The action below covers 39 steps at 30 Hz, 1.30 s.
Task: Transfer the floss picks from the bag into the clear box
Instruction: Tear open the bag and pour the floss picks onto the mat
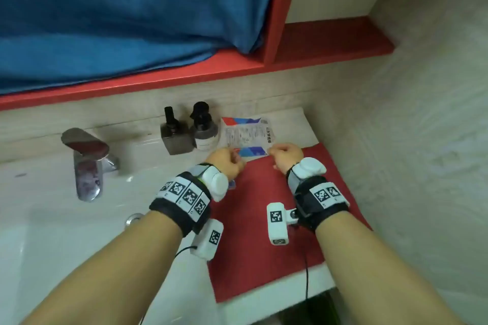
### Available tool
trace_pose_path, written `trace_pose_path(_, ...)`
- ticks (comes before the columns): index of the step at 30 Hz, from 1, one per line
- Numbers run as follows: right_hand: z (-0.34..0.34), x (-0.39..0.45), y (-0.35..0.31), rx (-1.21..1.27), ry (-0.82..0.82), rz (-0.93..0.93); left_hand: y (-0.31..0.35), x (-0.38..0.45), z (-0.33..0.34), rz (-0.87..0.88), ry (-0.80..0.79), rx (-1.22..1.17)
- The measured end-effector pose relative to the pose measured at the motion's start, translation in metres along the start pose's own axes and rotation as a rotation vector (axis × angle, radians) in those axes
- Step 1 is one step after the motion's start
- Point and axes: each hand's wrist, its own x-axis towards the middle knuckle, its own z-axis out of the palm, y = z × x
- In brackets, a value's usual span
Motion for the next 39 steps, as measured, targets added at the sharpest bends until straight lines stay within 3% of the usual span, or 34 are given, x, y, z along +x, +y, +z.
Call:
trace_pose_path(5,-0.011,0.003,-0.016,-0.117,0.094,-0.074,0.012,0.002,-0.002,0.076,0.031,0.070)
trace_pose_path(8,-0.006,0.000,-0.027,-0.162,0.064,-0.114,0.016,0.000,-0.010,0.145,0.081,0.159)
trace_pose_path(12,-0.004,0.001,-0.029,-0.156,0.029,-0.093,0.020,-0.006,-0.009,0.160,0.065,0.094)
trace_pose_path(18,0.006,-0.021,-0.049,0.003,-0.007,-0.104,0.023,-0.016,-0.019,0.237,0.031,0.068)
trace_pose_path(25,0.032,-0.053,-0.073,0.362,-0.035,-0.209,0.014,-0.022,-0.045,0.318,0.219,-0.004)
trace_pose_path(29,0.027,-0.070,-0.082,0.515,-0.085,-0.238,0.018,-0.027,-0.051,0.431,0.308,-0.225)
trace_pose_path(39,0.017,-0.088,-0.060,0.537,-0.116,-0.241,0.020,-0.031,-0.049,0.354,0.143,-0.442)
